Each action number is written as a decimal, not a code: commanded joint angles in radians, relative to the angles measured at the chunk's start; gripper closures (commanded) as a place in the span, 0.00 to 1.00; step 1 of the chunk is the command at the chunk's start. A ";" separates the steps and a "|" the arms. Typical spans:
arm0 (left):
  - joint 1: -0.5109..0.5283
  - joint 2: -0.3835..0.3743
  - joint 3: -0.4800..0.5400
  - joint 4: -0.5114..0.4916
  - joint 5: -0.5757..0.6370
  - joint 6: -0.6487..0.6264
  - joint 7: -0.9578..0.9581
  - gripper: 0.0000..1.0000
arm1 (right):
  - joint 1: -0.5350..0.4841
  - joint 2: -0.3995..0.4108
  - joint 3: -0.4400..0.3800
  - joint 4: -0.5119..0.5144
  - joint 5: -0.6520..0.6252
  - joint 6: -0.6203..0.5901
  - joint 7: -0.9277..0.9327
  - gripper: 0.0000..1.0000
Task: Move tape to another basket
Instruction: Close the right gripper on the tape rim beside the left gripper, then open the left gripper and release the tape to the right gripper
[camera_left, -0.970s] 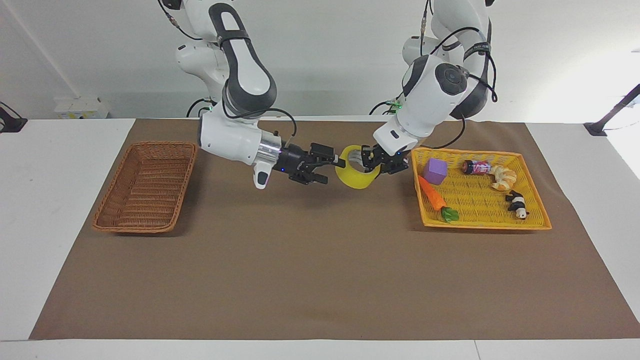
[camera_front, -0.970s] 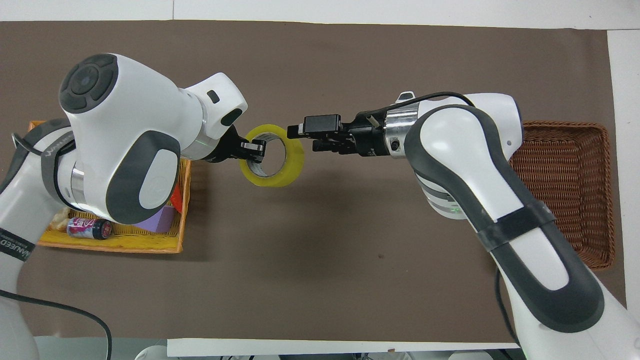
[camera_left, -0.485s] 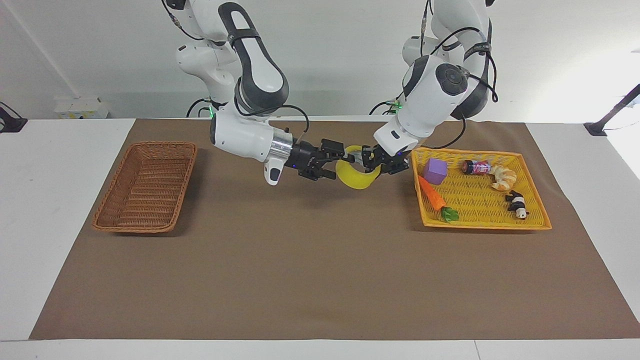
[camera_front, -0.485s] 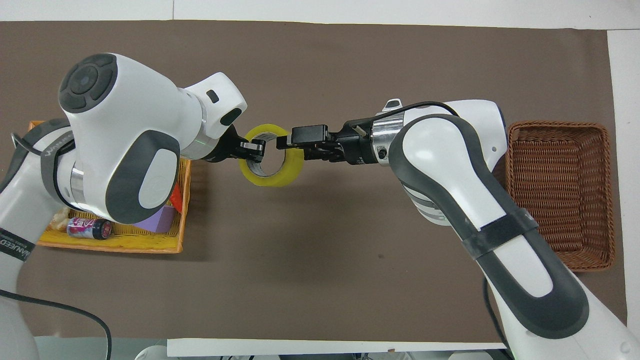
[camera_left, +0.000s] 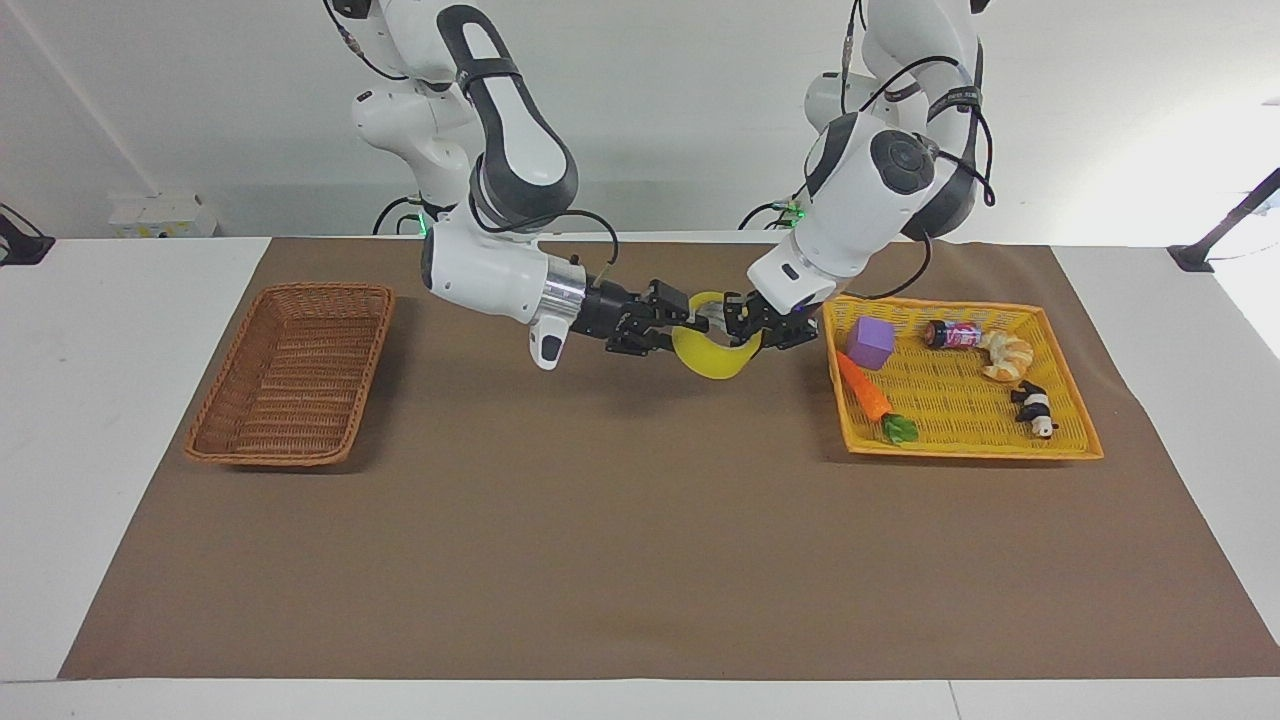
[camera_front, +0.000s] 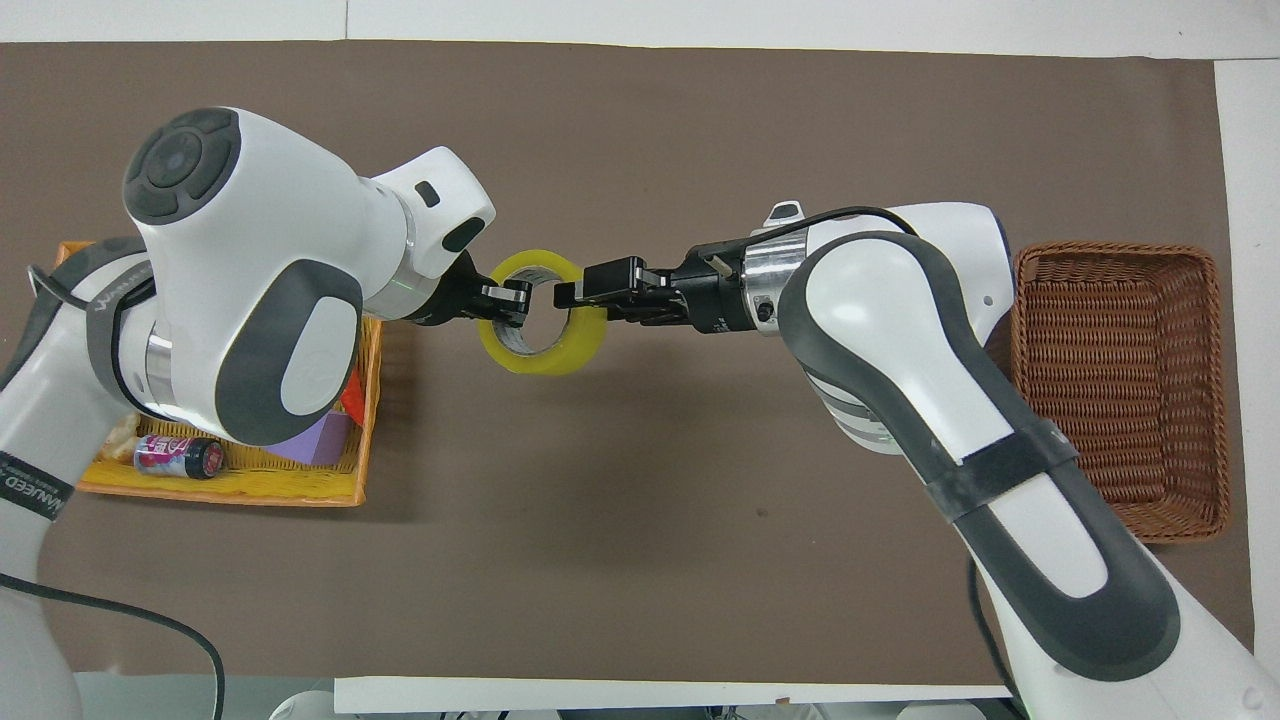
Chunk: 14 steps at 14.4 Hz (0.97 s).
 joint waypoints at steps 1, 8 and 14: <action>-0.002 0.000 0.009 0.022 -0.013 -0.017 0.001 0.98 | -0.008 -0.015 -0.002 -0.027 0.018 -0.032 -0.020 0.97; 0.004 -0.004 0.017 0.054 -0.005 -0.031 -0.002 0.00 | -0.009 -0.017 -0.004 -0.027 0.018 -0.039 -0.024 1.00; 0.083 -0.049 0.060 0.221 -0.003 -0.259 -0.001 0.00 | -0.104 -0.021 -0.008 -0.025 -0.061 -0.144 -0.088 1.00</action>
